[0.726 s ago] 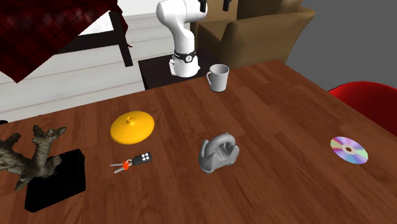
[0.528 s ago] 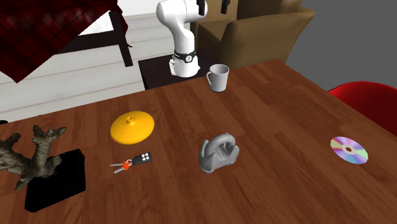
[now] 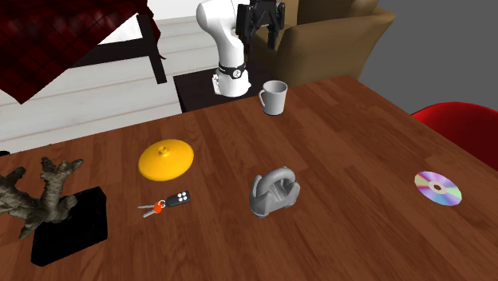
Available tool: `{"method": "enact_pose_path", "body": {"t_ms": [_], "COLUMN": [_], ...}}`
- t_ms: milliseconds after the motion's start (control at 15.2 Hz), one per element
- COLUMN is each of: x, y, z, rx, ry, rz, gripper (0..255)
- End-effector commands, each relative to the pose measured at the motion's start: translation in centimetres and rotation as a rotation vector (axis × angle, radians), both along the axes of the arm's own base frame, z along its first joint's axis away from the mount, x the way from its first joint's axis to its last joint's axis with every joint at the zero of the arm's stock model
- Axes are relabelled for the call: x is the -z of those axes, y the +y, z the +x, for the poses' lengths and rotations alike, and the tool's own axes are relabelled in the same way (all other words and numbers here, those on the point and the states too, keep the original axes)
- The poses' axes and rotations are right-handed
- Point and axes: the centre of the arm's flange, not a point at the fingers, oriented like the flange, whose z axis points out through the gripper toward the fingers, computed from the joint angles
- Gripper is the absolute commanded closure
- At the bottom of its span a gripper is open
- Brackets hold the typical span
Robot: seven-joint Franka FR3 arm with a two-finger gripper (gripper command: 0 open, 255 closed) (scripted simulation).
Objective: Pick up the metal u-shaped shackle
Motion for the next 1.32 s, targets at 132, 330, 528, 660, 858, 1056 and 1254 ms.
{"method": "enact_pose_path", "body": {"t_ms": [132,330,528,660,858,1056,1254], "x": [2.5,4.4,6.3,7.5,9.3,11.0,12.8], "y": [-2.5,-3.9,-4.9,-5.5,-6.0,-6.3,-6.3], "z": [3.8,6.8,10.0,12.1,15.4,18.8,22.2], "rx": [-0.134,-0.231,-0.328,-0.392,-0.489,-0.586,-0.683], "ry": [-0.010,-0.016,-0.022,-0.027,-0.033,-0.039,-0.045], "rz": [-0.014,-0.023,-0.032,-0.038,-0.047,-0.056,-0.065], "gripper": [0,0,0,0,0,0,0]}}
